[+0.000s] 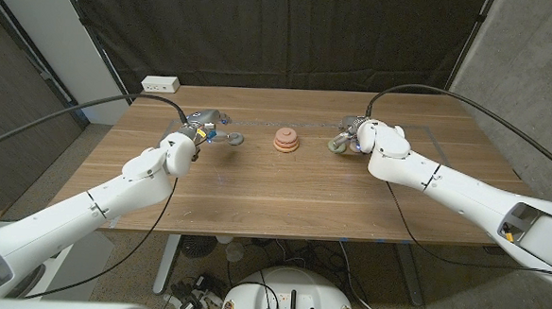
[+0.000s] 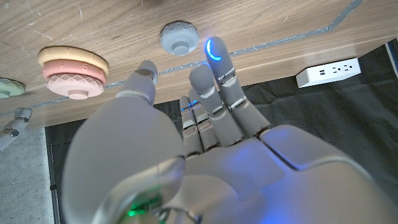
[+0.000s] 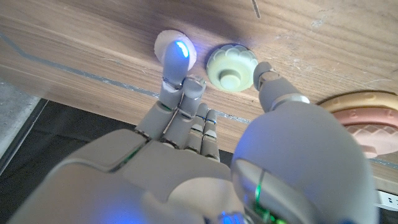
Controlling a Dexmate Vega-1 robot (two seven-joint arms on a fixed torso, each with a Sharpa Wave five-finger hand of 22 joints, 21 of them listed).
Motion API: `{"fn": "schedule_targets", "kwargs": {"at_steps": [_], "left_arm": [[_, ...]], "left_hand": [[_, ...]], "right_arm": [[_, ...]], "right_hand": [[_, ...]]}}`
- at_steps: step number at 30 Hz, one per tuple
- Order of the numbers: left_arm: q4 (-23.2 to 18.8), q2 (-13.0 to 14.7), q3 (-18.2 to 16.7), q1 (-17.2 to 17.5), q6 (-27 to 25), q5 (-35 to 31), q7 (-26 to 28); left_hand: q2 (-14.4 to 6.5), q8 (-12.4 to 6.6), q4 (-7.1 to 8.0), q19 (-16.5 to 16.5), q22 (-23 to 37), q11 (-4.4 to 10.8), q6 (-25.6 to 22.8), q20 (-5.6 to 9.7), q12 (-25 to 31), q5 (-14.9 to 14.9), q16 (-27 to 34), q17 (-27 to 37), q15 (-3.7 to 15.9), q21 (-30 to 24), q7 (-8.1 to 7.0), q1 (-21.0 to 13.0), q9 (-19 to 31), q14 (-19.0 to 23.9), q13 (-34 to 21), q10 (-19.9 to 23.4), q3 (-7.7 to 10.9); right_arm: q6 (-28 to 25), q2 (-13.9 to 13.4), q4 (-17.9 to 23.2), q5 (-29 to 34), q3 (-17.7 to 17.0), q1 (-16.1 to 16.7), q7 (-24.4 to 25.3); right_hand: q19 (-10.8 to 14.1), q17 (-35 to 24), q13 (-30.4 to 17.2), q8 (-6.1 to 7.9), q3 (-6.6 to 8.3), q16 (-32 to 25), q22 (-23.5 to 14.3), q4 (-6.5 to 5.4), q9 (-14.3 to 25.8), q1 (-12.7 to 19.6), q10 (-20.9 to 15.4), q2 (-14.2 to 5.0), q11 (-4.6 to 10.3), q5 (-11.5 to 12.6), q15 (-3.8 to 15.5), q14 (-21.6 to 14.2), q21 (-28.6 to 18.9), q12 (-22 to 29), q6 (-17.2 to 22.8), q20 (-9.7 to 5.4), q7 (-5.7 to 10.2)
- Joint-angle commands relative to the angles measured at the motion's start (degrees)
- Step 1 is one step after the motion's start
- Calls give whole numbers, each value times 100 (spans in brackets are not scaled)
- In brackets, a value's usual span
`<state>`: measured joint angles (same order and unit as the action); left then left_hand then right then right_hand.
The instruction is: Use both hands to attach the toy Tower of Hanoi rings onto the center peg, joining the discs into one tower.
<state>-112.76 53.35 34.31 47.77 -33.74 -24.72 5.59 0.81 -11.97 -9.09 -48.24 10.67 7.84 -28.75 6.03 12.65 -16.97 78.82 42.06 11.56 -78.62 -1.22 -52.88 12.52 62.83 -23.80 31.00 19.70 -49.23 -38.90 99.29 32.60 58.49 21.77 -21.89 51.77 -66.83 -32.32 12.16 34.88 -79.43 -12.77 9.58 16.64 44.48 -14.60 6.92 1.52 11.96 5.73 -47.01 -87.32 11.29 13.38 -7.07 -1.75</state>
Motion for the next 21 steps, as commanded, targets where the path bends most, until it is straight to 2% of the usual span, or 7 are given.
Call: {"fn": "schedule_targets", "kwargs": {"at_steps": [1, 21], "left_arm": [[-26, 10, -23, 44, 6, 47, 29], [-64, 41, -26, 76, -33, 75, 39]], "left_hand": [[-59, -8, 2, -24, 11, 11, -70, 585, -8, -28, -34, -2, 93, -36, -8, 24, 21, 3, -22, 38, 33], [-98, -12, -7, -14, 9, 9, -134, 590, 11, -50, -13, 39, 92, -31, -29, 18, 28, 34, -47, 129, 101]], "right_arm": [[-76, 142, -331, -117, 214, -200, -81], [-207, 259, -617, -150, 521, -382, -79]], "right_hand": [[-29, -3, -31, 55, -38, 29, -3, -3, 31, 78, -41, 3, 1, -30, 657, 41, -14, 49, -2, -518, 1], [-22, 32, -72, 117, -141, 39, 11, -20, 38, 112, -154, -64, 22, -8, 659, 14, -29, 97, 80, -520, 18]]}}
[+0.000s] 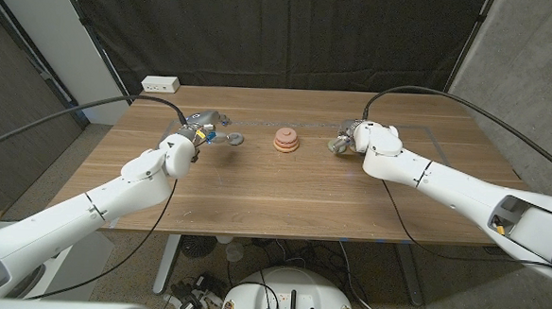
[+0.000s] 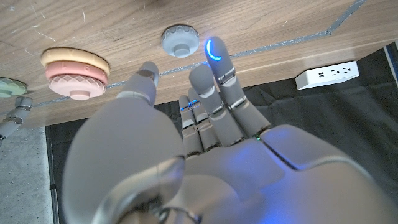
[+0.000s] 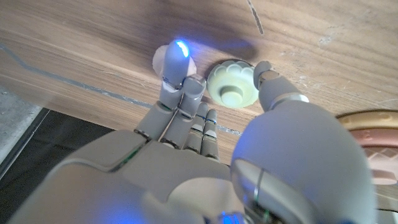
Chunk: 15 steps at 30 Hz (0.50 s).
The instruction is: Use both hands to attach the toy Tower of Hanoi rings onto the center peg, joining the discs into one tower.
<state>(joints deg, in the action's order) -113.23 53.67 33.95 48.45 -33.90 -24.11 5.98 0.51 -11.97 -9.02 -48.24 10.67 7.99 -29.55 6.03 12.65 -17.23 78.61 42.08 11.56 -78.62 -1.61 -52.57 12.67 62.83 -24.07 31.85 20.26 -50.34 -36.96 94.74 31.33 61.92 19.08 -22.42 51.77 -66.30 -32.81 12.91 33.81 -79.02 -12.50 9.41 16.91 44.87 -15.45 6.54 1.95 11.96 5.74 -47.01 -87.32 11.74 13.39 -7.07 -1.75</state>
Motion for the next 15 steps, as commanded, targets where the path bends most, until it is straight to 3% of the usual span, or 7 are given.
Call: {"fn": "schedule_targets", "kwargs": {"at_steps": [1, 10, 15], "left_arm": [[-16, 7, 11, 10, -19, 15, 5], [-15, 2, 8, 36, -31, 41, 20], [-15, 7, 7, 50, -34, 58, 26]], "left_hand": [[-71, -13, -14, -14, 8, -5, -64, 588, 9, -26, 10, 40, 93, -31, 16, -9, 14, 39, -24, 44, 51], [-81, -9, -24, -11, 10, 7, -90, 589, 12, -45, -32, 10, 94, -34, -5, -12, 19, 2, -59, 69, 93], [-85, -7, -21, -6, 7, 2, -102, 585, 4, -55, -8, 41, 94, -30, -5, -2, 22, 27, -63, 84, 113]], "right_arm": [[-106, 68, -172, -21, 195, -124, -36], [-170, 113, -267, -29, 321, -199, -68], [-124, 145, -322, -47, 372, -224, -54]], "right_hand": [[-29, -26, -24, 45, -37, -7, -8, -3, 11, 75, -80, -28, -14, -8, 659, 7, -22, 56, 87, -521, 17], [-17, -35, -47, 80, -82, -7, -3, -19, -2, 77, -146, -79, 12, 0, 659, -26, -30, 71, 188, -520, 97], [-10, -20, -58, 94, -99, 9, -2, -22, -16, 78, -210, -107, 118, 8, 661, -28, -34, 90, 245, -521, 158]]}}
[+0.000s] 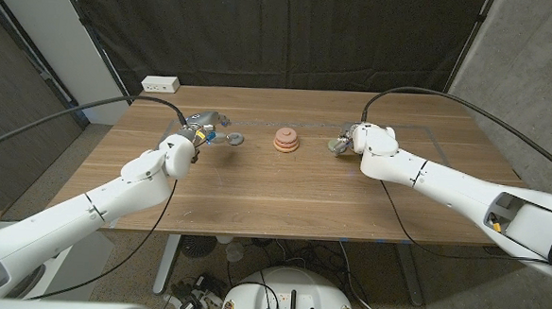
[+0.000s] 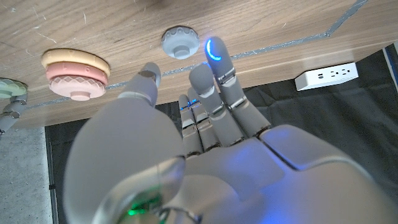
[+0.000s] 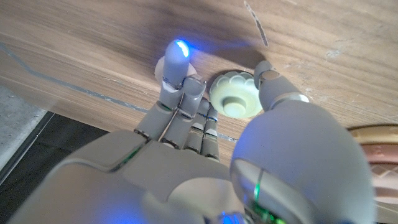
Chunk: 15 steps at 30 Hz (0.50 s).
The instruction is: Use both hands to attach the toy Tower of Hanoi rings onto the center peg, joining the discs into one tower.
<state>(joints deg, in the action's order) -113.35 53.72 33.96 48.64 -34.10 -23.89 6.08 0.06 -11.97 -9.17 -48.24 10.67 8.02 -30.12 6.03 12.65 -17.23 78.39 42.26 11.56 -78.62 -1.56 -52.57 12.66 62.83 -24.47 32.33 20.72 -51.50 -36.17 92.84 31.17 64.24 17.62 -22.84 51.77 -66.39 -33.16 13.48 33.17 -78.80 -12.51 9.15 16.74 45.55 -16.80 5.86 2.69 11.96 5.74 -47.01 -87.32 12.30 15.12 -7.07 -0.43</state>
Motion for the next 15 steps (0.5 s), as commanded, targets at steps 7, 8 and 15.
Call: {"fn": "schedule_targets", "kwargs": {"at_steps": [7, 8, 15], "left_arm": [[-23, 21, -13, 57, -27, 54, 39], [-25, 23, -13, 58, -27, 54, 41], [-18, 23, 11, 42, -10, 60, 18]], "left_hand": [[-61, -9, -2, -11, 5, -16, -62, 587, 3, -64, -24, -15, 94, -28, -14, 2, 25, -5, -28, 52, 89], [-63, -8, -2, -11, 5, -13, -61, 588, 0, -65, -13, -5, 94, -29, -12, 2, 26, 7, -30, 47, 91], [-76, -12, -10, -8, 6, 10, -84, 591, 9, -76, -9, 7, 94, -27, -10, -4, 28, 11, -43, 79, 117]], "right_arm": [[-35, 100, -177, -45, 196, -107, -26], [-32, 94, -172, -50, 201, -110, -30], [-69, 97, -182, -80, 229, -107, -22]], "right_hand": [[2, -29, -34, 39, -36, -24, -1, 15, -11, 39, -126, -63, 93, 19, 662, -51, -39, 46, 99, -523, 50], [-6, -57, -36, 39, -35, -51, 12, 19, -13, 48, -131, -67, 98, 21, 662, -79, -28, 46, 103, -523, 47], [16, -86, -47, 41, -36, -55, 12, 21, -30, 73, -214, -98, 114, 33, 662, -99, -38, 62, 135, -523, 58]]}}
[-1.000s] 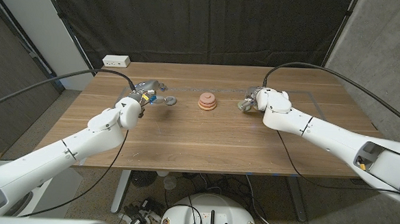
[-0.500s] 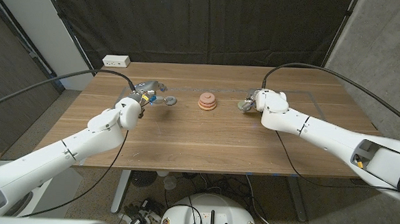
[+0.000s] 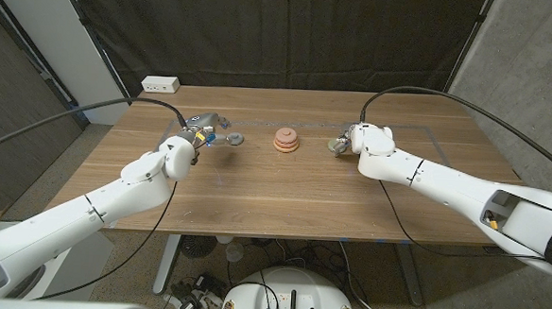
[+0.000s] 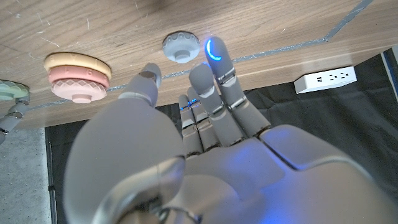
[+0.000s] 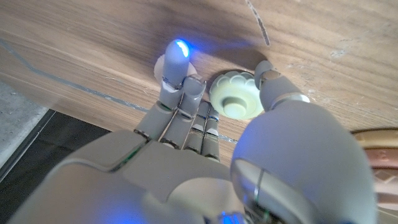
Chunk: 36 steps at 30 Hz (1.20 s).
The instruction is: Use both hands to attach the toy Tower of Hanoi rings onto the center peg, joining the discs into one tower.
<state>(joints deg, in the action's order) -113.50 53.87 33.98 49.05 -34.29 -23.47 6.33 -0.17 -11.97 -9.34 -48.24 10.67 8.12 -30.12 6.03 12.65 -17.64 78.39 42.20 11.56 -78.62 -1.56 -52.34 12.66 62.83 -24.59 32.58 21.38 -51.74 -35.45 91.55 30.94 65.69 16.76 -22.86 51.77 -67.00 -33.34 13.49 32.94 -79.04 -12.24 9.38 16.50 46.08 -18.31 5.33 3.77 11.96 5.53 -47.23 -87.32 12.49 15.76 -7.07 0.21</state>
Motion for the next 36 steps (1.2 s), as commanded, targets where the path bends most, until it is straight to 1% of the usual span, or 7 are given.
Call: {"fn": "schedule_targets", "kwargs": {"at_steps": [1, 9, 14, 26, 31, 32, 36], "left_arm": [[-1, 6, 16, -4, 8, 15, -11], [3, -10, 39, -25, -11, 8, -32], [-4, -16, 30, -7, -40, 23, -18], [-28, -8, 5, 24, -76, 66, 20], [-5, -19, 27, -4, -57, 72, 7], [3, -22, 31, -10, -51, 74, 5], [26, -29, 46, -30, -33, 77, -1]], "left_hand": [[-59, -14, 11, -10, 5, 2, -94, 588, 9, -38, -8, 16, 94, -27, -4, -23, 29, 12, -33, 58, 56], [-61, -10, 3, -5, 7, 11, -100, 590, 6, -49, 27, 58, 94, -29, -16, -25, 33, 49, -49, 62, 80], [-78, -10, 4, -5, 8, 2, -121, 589, 9, -59, 0, 41, 93, -33, -6, -24, 36, 24, -58, 92, 107], [-102, -10, 6, 9, 7, 6, -167, 588, -2, -82, 2, 77, 93, -37, -17, -11, 44, 23, -72, 129, 171], [-88, -8, 1, 9, 10, 10, -182, 587, -3, -87, -22, 63, 93, -50, -20, -1, 46, 0, -70, 160, 184], [-93, -9, 1, 11, 9, 12, -185, 588, -1, -88, -29, 56, 94, -47, -24, -2, 47, -6, -71, 167, 188], [-100, -11, 3, 13, 8, 23, -202, 589, 7, -93, -15, 74, 94, -49, -32, 2, 48, 9, -75, 199, 200]], "right_arm": [[-47, 31, -64, -63, 89, -23, -19], [34, 75, -143, -103, 75, 13, 140], [98, 108, -197, -115, 52, 51, 280], [83, 190, -273, -125, -8, 117, 504], [48, 192, -271, -162, -29, 119, 535], [51, 189, -267, -172, -38, 126, 551], [50, 177, -257, -200, -48, 136, 587]], "right_hand": [[18, -30, -30, 42, -13, -34, -16, -1, -7, 21, -72, -46, 10, 35, 683, -81, -39, 45, 77, -523, -5], [64, -69, -50, 68, -26, -62, -16, 10, -31, 78, -235, -83, 92, 46, 685, -144, -55, 78, 181, -527, 60], [142, -157, -70, 147, -11, -162, -22, 25, -49, 181, -485, -137, 253, 53, 687, -279, -78, 141, 423, -530, 169], [555, -349, -154, 417, 107, -628, -92, 35, -112, 463, -1607, -339, 646, 105, 693, -860, -151, 395, 1236, -549, 584], [780, -351, -167, 513, 174, -790, -111, 47, -139, 608, -1953, -414, 635, 128, 697, -1067, -147, 434, 1499, -559, 650], [836, -349, -172, 545, 183, -830, -114, 39, -148, 633, -2066, -430, 684, 131, 697, -1131, -138, 445, 1581, -560, 660], [941, -346, -153, 609, 190, -878, -124, 25, -163, 651, -2176, -452, 678, 141, 696, -1227, -136, 416, 1751, -559, 696]]}}
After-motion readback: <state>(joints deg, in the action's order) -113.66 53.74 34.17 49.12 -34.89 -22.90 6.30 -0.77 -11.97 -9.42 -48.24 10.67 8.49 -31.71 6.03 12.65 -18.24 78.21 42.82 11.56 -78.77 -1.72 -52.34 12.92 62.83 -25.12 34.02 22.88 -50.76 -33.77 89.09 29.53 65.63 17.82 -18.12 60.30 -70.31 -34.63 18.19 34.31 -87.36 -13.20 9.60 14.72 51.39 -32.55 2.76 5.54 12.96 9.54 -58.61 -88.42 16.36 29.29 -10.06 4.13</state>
